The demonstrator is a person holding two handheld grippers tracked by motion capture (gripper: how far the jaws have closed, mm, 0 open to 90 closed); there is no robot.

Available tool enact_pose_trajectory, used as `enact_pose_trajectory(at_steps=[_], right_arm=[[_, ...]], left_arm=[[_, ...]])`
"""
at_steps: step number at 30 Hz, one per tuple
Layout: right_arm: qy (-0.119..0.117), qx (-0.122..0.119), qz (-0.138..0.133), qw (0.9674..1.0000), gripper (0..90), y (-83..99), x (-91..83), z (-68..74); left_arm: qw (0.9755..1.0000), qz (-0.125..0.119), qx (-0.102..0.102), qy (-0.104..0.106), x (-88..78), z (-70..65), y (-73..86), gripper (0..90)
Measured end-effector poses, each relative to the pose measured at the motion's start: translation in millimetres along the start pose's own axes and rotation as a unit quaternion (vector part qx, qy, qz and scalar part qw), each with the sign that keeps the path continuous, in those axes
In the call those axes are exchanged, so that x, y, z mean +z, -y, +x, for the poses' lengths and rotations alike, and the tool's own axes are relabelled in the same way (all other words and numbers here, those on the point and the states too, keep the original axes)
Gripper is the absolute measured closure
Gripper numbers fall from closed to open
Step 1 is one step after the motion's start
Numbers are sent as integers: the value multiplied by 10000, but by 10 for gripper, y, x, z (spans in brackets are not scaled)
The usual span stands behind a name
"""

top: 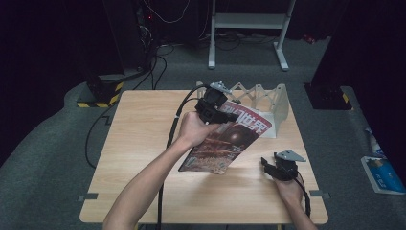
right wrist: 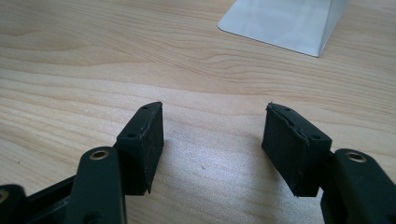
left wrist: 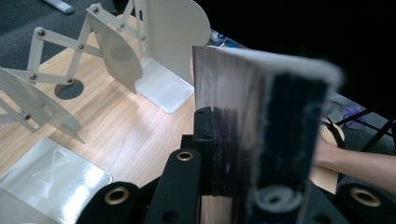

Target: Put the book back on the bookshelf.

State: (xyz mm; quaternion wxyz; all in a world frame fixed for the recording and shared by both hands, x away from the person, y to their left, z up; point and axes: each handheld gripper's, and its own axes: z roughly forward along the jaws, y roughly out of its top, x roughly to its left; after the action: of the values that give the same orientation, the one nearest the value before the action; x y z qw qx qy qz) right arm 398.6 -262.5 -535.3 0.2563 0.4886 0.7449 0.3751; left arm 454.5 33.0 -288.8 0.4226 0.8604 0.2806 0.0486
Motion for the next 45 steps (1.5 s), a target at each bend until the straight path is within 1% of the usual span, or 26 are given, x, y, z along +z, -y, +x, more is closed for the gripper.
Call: enact_pose_trajectory(at_steps=[6, 9, 12, 16, 21, 24, 25, 28, 29, 34, 41, 43, 45], right_arm=[[3, 18, -5, 10000, 381, 1, -1, 2], [5, -9, -11, 10000, 381, 0, 2, -3], [15, -8, -4, 10000, 381, 3, -6, 0], [24, 1, 8, 10000, 382, 7, -15, 0], [33, -18, 1, 10000, 382, 8, -14, -1], [32, -17, -1, 10000, 382, 8, -14, -1], [33, -19, 0, 10000, 382, 9, -14, -1], [32, -13, -3, 10000, 382, 9, -14, 0], [34, -22, -4, 10000, 382, 9, -14, -1], [36, -31, 1, 10000, 382, 11, -19, 0], [29, -35, 1, 10000, 382, 13, -22, 1], [32, -32, -2, 10000, 382, 13, -21, 2], [28, -51, -3, 10000, 382, 12, -21, -1]], left_arm=[[10000, 69, -57, -15, -10, 57, -48, 835], [9999, 115, -32, -30, -27, 73, -82, 835], [9997, 189, -135, -59, -42, 109, -116, 834], [9997, 191, -125, -71, -64, 134, -150, 834], [9994, 235, -193, -134, -80, 191, -179, 834], [9992, 301, -232, -157, -105, 238, -194, 834], [9990, 322, -263, -166, -109, 247, -205, 834], [9984, 436, -251, -239, -151, 293, -269, 833], [9983, 427, -264, -283, -164, 303, -279, 833], [9970, 553, -335, -415, -203, 366, -306, 832], [9955, 644, -529, -446, -212, 467, -377, 832], [9951, 693, -523, -472, -227, 492, -403, 832], [9949, 669, -560, -508, -251, 512, -422, 832]])
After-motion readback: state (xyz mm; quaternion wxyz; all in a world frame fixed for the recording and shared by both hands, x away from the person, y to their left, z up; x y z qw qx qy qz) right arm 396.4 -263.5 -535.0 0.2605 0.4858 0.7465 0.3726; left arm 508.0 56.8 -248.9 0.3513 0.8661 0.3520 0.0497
